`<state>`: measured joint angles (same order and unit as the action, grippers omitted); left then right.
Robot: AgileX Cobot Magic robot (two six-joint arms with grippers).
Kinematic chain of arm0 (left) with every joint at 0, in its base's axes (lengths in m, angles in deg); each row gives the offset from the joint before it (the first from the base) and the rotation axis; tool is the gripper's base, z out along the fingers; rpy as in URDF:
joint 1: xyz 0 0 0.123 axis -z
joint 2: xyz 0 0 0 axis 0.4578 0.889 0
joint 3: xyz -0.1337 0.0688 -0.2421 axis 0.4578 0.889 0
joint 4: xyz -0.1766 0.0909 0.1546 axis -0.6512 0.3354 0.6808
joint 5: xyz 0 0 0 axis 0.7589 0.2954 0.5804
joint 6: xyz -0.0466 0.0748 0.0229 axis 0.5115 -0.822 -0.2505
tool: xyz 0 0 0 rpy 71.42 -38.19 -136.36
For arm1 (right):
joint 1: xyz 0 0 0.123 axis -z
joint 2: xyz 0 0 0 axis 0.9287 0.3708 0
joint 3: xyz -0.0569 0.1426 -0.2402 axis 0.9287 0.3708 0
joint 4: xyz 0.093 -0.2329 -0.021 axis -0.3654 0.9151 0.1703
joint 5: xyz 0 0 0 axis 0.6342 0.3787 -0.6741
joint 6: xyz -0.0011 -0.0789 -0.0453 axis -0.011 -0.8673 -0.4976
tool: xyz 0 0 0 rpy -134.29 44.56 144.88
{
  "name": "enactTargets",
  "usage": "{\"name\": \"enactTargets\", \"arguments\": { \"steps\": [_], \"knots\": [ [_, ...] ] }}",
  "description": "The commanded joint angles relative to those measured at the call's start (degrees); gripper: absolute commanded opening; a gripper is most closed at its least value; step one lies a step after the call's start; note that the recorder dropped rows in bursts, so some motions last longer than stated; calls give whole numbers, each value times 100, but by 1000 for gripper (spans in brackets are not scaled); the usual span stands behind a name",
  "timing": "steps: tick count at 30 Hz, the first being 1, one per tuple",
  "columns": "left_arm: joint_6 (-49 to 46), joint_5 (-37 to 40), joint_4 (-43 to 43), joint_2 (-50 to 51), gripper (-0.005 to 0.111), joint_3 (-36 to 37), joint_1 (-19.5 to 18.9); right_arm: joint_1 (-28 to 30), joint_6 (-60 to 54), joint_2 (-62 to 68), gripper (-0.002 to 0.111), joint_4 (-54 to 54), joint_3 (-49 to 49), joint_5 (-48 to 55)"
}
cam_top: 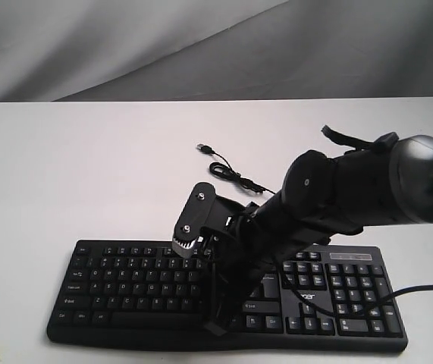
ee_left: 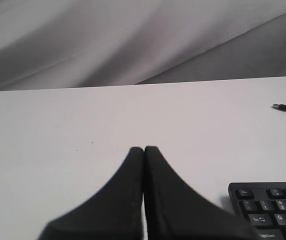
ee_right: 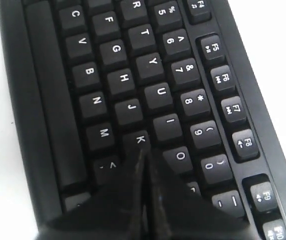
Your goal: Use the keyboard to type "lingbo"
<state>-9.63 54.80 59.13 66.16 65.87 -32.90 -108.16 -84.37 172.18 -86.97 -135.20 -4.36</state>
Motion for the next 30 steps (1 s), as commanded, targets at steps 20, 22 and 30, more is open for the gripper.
{"name": "enactTargets", "arguments": {
  "steps": [20,22,30],
  "knots": [
    [12,-72,-1,-21,1,28,-6,-9,-81,164,0,-23,8,-43],
    [12,-72,-1,-21,1,28,-6,-9,-81,193,0,-23,8,-43],
    [12,-72,-1,-21,1,28,-6,-67,-125,8,0,-23,-146,-61]
  ]
}}
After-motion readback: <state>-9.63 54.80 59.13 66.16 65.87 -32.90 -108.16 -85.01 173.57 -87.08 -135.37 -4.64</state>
